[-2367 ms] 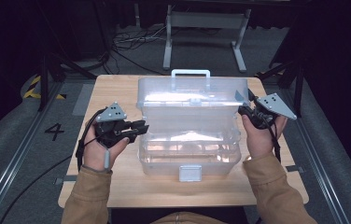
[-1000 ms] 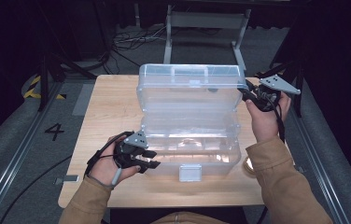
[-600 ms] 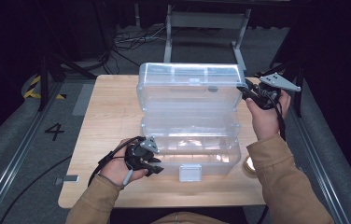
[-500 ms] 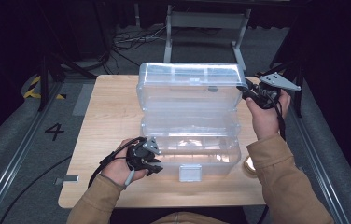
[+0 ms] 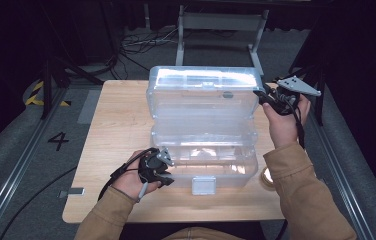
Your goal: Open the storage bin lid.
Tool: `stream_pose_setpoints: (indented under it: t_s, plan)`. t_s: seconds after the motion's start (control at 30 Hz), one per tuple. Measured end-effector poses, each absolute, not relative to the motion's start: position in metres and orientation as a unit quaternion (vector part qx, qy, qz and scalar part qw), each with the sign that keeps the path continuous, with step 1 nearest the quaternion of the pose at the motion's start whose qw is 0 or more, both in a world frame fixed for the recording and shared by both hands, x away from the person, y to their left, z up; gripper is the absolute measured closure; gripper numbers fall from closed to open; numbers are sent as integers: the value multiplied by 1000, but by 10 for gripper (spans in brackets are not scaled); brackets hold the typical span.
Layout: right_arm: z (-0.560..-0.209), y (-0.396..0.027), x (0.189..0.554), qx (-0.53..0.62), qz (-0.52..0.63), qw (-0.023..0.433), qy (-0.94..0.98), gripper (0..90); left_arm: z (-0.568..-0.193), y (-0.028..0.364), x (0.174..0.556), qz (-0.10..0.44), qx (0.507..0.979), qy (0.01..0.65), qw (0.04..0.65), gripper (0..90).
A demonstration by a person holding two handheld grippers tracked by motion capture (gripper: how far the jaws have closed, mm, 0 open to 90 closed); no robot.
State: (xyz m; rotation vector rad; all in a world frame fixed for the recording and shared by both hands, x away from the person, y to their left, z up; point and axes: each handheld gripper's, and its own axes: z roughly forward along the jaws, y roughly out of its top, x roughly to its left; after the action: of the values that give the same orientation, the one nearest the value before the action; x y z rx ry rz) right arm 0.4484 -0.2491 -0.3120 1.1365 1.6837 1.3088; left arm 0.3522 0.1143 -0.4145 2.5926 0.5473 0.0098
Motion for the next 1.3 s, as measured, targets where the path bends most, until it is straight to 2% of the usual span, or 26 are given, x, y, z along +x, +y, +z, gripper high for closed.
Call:
stream_pose_setpoints:
  t_s: [0.23, 1.3]
  plan:
    - [-314, -247, 455, 446, 501, 368, 644, 770, -415, 116, 353, -8, 945, 214, 248, 754]
    - [-310, -242, 507, 486, 460, 350, 655, 810, -416, 118, 355, -25, 938, 228, 261, 747]
